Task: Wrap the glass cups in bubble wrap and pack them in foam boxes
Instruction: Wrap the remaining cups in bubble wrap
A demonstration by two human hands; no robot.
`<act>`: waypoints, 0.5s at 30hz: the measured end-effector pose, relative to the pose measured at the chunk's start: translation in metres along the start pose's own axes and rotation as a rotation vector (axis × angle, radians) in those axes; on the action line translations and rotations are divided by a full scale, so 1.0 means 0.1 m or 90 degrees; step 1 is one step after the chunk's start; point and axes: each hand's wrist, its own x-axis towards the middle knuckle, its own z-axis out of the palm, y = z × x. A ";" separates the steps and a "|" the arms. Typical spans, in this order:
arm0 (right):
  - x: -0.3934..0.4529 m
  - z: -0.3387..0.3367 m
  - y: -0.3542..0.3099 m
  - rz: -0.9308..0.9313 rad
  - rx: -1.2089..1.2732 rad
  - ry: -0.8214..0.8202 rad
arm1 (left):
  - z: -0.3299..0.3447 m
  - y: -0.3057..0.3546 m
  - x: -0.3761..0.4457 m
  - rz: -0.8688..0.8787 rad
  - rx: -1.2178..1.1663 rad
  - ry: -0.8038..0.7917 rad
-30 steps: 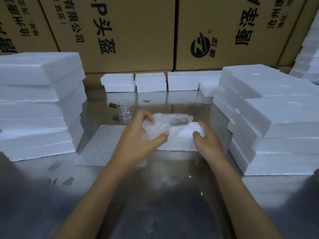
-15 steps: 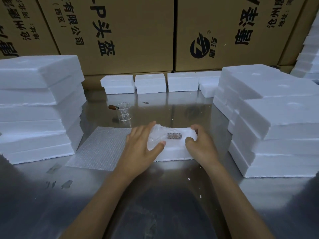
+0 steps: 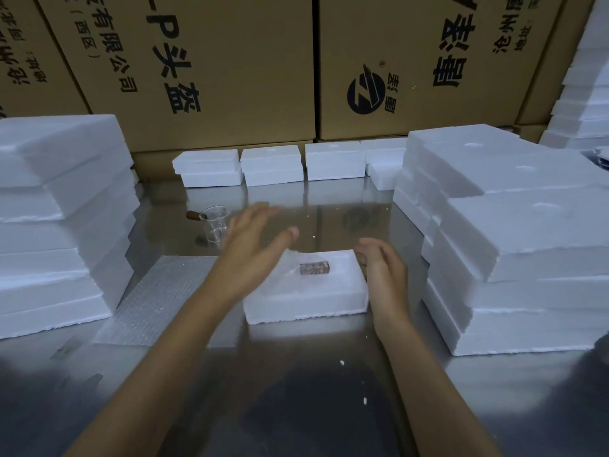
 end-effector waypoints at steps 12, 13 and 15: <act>0.39 0.19 0.04 0.050 0.063 0.077 | 1.53 0.61 2.34 0.051 0.213 -0.257; 0.41 0.20 0.06 0.056 0.073 0.082 | 1.65 0.62 2.50 0.047 0.226 -0.263; 0.46 0.22 0.11 0.072 0.093 0.092 | 1.84 0.61 2.76 0.035 0.248 -0.275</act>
